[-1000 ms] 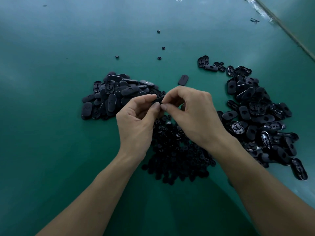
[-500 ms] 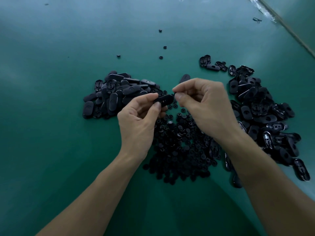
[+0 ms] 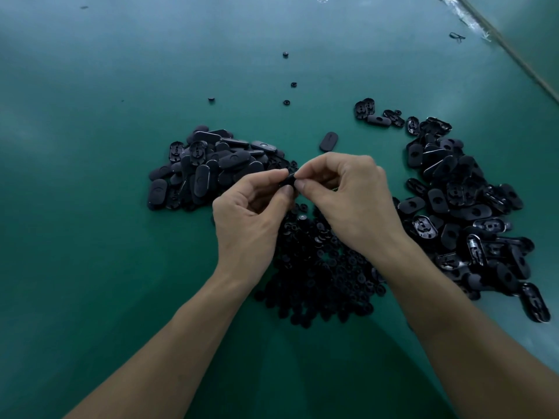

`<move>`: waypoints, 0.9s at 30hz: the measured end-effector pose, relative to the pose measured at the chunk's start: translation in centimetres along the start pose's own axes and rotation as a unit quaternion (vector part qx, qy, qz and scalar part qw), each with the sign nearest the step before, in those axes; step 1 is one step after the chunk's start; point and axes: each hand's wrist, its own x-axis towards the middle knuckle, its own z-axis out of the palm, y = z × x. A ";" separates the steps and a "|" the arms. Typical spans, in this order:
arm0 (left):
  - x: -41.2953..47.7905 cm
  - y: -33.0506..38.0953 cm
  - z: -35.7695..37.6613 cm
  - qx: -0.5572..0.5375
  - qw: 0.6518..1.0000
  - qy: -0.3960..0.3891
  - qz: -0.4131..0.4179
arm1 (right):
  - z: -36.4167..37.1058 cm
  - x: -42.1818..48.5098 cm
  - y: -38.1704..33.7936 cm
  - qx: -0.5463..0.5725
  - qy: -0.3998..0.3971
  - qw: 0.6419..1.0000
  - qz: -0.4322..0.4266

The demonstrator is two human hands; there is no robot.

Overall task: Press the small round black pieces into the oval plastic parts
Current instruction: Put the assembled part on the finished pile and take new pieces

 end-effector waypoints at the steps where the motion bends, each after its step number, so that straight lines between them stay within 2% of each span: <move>1: 0.0 0.0 0.0 0.001 1.000 0.000 0.000 | 0.1 0.0 0.0 0.006 0.004 1.000 0.002; 13: 0.0 -0.1 -0.1 0.013 1.000 0.003 -0.002 | 0.7 -0.6 0.3 0.062 0.005 0.997 0.033; 22: 0.0 -0.1 0.0 0.036 0.999 -0.010 0.006 | 2.3 -1.3 0.7 0.112 0.077 0.989 0.058; 27: 0.1 -0.2 -0.2 0.039 0.999 0.005 0.012 | 2.7 -1.5 0.8 0.144 0.065 0.986 0.056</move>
